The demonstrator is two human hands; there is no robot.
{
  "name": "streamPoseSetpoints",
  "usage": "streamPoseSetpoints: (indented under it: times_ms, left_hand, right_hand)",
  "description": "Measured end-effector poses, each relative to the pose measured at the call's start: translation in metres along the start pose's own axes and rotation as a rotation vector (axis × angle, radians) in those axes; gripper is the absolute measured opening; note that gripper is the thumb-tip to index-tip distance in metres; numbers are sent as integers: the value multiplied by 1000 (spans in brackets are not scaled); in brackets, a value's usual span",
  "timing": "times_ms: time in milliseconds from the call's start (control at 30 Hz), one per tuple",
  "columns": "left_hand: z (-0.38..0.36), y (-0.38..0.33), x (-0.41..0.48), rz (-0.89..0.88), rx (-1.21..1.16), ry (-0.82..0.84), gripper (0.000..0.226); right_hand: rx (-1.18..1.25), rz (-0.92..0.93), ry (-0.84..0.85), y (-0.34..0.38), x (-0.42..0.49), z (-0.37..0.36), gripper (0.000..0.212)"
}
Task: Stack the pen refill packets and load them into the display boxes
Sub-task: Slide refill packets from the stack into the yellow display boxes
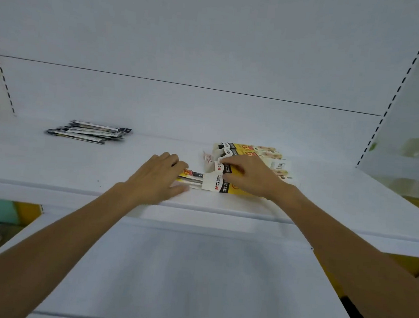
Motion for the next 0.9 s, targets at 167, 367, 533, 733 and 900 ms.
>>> streamPoseSetpoints:
  times_ms: [167,367,533,733,900]
  left_hand:
    - [2,5,7,260,-163,102,82]
    - [12,28,-11,633,-214,-15,36]
    - [-17,-24,26,371,-443,42,32]
    - [-9,-6,25,461,-480,-48,31]
    - [-29,-20,20,405,-617,257,20]
  right_hand:
    - [-273,3,-4,-22,-4,10,70]
    - [-220,-75,48,-77,-40,18,83]
    - [-338,-25,-26,-70,-28,10,73]
    - [-397,43,-146,-77,-29,9,75]
    - [-413,60,-151,-76,-20,4,82]
Point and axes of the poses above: each hand's wrist, its own x-axis towards the middle knuckle, its own z-axis out of the back of the hand, y = z × x, the point moved 6 cm from there along x, towards the middle knuckle, and after that the axes turned 11 degrees about -x, right-handed, at the moved point
